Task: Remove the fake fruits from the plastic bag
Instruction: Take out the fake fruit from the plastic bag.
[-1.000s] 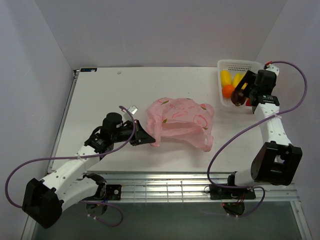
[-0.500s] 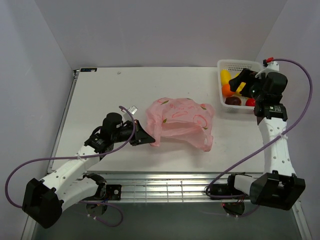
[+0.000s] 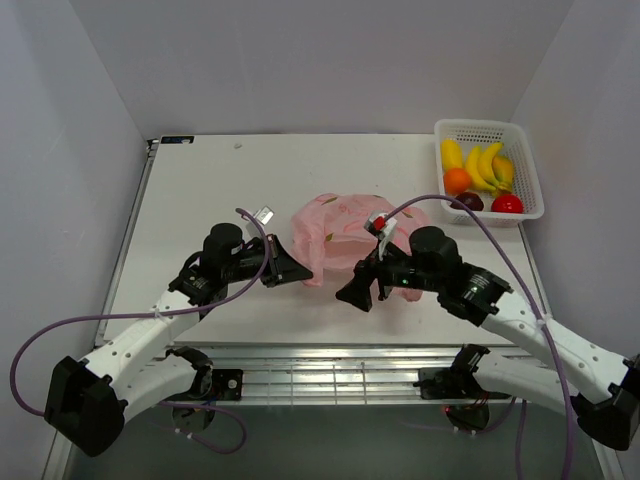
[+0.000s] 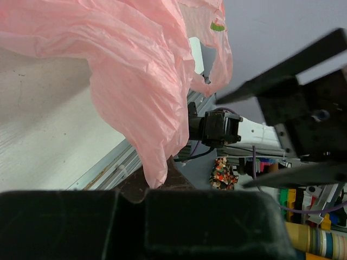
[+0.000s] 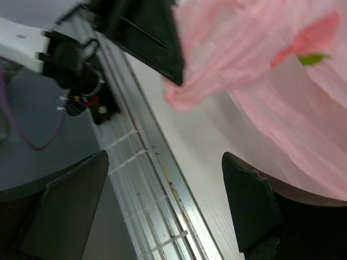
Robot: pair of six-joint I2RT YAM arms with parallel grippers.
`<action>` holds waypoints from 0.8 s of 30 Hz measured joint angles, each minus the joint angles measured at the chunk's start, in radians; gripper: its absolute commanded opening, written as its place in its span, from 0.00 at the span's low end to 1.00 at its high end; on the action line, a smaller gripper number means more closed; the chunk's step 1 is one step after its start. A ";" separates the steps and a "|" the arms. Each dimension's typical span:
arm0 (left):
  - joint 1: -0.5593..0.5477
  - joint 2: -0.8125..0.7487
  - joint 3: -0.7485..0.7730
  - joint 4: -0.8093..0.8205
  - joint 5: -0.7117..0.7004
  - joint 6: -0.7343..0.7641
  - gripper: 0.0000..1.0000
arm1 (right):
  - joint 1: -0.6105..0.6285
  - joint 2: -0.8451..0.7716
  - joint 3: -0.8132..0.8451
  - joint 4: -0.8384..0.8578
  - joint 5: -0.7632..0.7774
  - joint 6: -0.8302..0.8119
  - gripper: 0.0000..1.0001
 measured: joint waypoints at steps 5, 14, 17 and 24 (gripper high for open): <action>-0.002 -0.004 0.000 0.026 0.000 -0.030 0.00 | 0.047 0.136 -0.031 -0.034 0.361 0.087 0.90; -0.003 -0.027 0.000 0.038 0.018 -0.059 0.00 | 0.043 0.232 -0.039 0.075 0.820 0.193 0.90; -0.005 -0.027 0.000 0.038 0.024 -0.066 0.00 | 0.037 0.329 -0.022 0.097 0.905 0.206 0.90; -0.008 -0.028 0.000 0.038 0.027 -0.078 0.00 | 0.026 0.485 -0.016 0.265 0.967 0.188 0.90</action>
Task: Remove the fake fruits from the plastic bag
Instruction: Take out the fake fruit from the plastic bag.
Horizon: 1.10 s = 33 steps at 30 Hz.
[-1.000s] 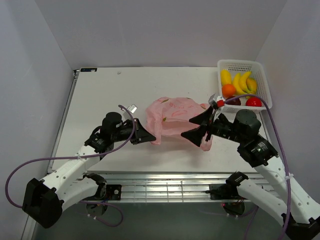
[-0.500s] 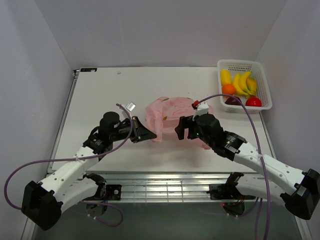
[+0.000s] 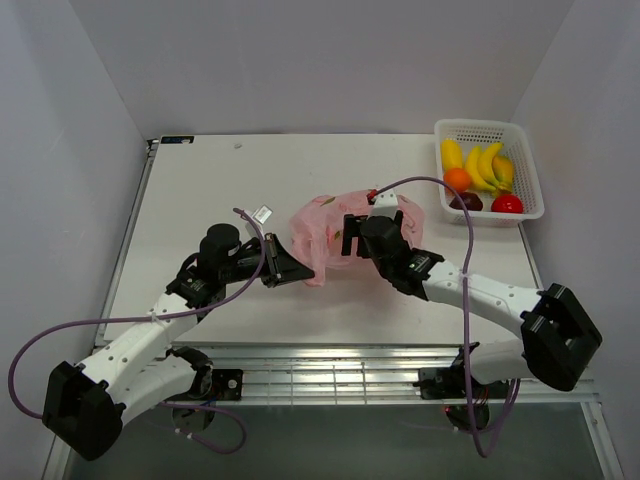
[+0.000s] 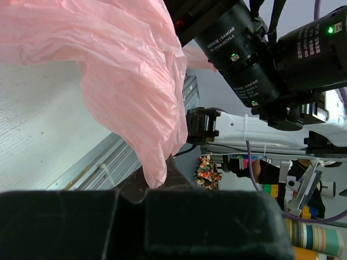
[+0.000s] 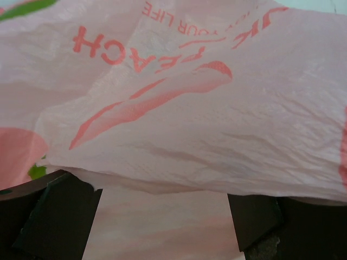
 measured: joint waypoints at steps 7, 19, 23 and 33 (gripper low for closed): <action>0.000 0.000 0.000 0.011 0.000 -0.018 0.00 | -0.015 0.172 0.060 0.201 -0.031 -0.076 0.90; -0.001 0.023 0.000 0.034 -0.001 -0.033 0.00 | -0.104 0.498 0.194 0.370 -0.328 -0.200 0.90; -0.001 0.024 -0.008 0.031 -0.001 -0.037 0.00 | -0.103 0.575 0.209 0.471 -0.514 -0.266 0.90; -0.001 0.024 -0.003 -0.036 -0.021 -0.027 0.00 | -0.090 0.586 0.152 0.813 -0.861 -0.291 0.90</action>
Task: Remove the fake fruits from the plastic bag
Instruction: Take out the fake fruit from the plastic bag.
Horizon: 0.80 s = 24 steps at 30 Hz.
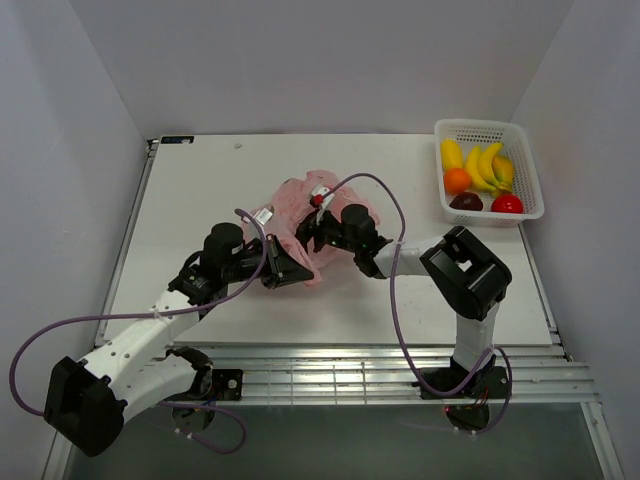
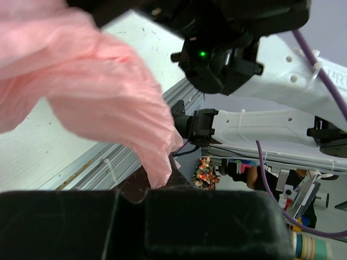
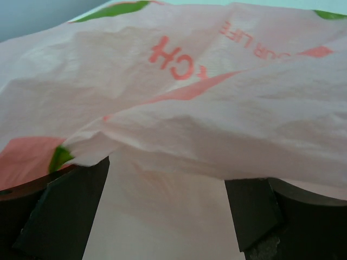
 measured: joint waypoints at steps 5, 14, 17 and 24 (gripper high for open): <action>0.000 0.002 0.093 -0.058 -0.033 0.015 0.00 | 0.057 0.000 -0.023 0.058 -0.083 -0.011 0.90; 0.000 -0.002 0.175 -0.039 -0.023 0.016 0.00 | 0.121 0.039 0.050 0.060 -0.008 0.001 0.90; 0.000 -0.002 0.174 -0.020 -0.001 0.005 0.00 | 0.142 0.108 0.187 0.022 0.052 0.002 0.90; 0.000 -0.002 0.174 -0.011 0.014 0.003 0.00 | 0.249 0.208 0.325 -0.111 0.183 -0.013 0.90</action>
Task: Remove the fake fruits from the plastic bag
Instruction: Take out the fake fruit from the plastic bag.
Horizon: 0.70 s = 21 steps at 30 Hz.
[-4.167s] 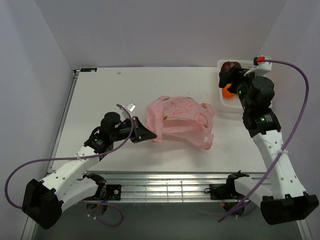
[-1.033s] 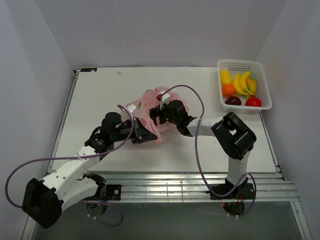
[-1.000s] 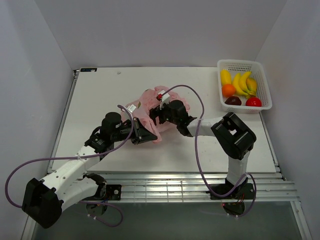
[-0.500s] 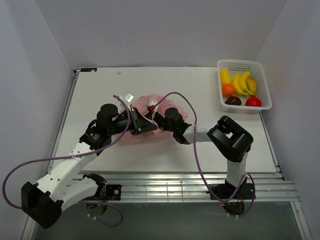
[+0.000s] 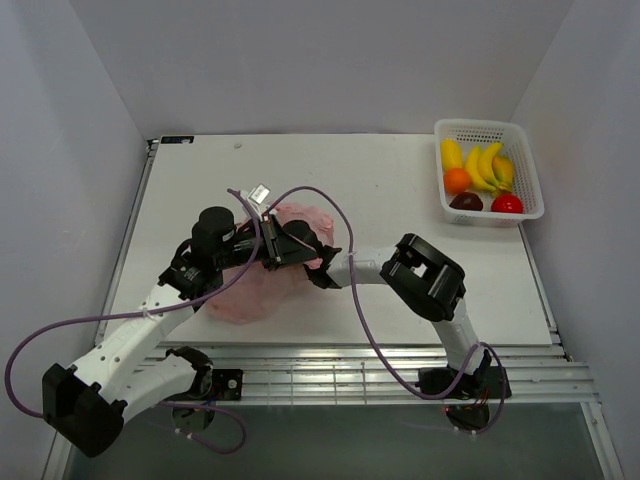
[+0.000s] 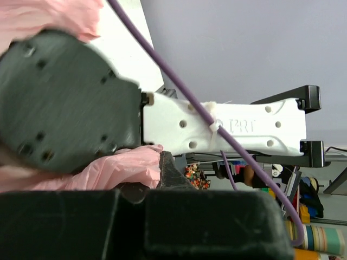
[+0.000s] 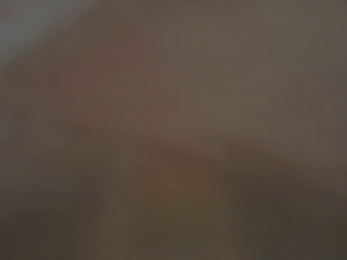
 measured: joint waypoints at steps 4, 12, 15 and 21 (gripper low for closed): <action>0.000 -0.001 0.000 -0.004 0.003 0.001 0.00 | 0.034 0.000 -0.050 -0.064 0.034 0.017 0.90; 0.000 -0.042 -0.011 -0.031 -0.006 0.007 0.00 | 0.039 0.000 -0.098 -0.164 0.043 0.040 0.94; 0.000 -0.072 -0.026 -0.046 -0.021 0.008 0.00 | 0.063 0.000 -0.099 -0.203 0.063 0.030 0.92; 0.000 -0.120 -0.047 -0.070 -0.053 0.010 0.00 | 0.086 -0.031 -0.113 -0.255 0.096 0.029 0.32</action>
